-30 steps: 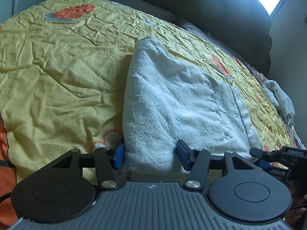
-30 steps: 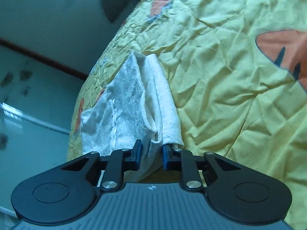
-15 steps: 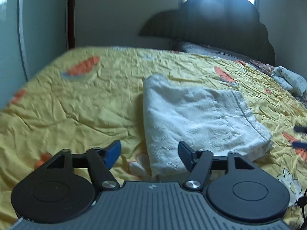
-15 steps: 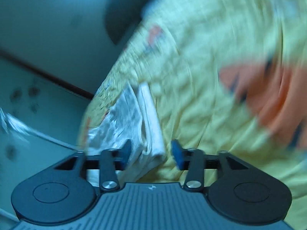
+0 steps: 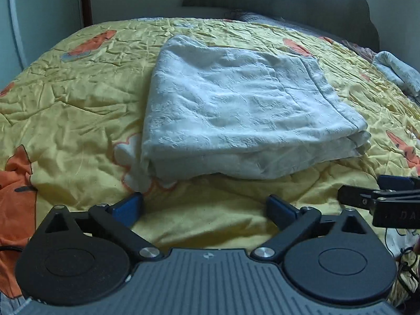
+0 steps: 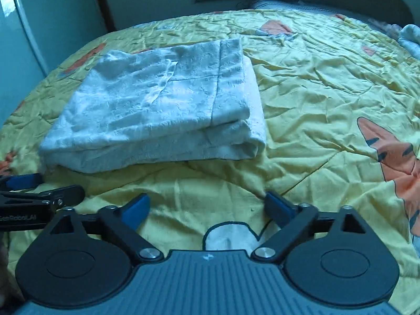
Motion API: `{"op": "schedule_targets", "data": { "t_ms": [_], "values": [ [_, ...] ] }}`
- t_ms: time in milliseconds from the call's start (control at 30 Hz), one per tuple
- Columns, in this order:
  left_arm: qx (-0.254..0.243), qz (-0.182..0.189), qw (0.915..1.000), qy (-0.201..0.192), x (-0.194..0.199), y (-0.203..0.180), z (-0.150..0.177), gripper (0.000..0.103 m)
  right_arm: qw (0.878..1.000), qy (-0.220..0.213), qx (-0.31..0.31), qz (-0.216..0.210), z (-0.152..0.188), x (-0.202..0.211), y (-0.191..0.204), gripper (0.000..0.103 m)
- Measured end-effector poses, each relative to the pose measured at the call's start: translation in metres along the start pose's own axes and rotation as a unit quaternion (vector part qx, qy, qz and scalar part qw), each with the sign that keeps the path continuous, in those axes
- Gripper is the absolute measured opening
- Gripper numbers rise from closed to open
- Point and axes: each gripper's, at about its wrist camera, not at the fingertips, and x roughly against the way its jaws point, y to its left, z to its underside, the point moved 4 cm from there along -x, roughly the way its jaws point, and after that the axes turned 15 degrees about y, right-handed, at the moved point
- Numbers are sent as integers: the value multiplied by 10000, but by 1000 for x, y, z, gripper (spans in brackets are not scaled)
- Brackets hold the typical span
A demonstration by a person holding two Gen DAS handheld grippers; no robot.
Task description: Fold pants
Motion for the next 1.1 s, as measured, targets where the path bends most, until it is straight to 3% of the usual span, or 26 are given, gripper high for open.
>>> {"op": "schedule_targets", "data": {
  "t_ms": [167, 1100],
  "values": [
    [-217, -295, 9993, -94, -3, -9, 5, 103, 9976, -327, 77, 612, 14, -1, 17, 103],
    [-229, -309, 9992, -136, -6, -8, 0, 103, 9975, -464, 14, 537, 16, 1, 11, 103]
  ]
}}
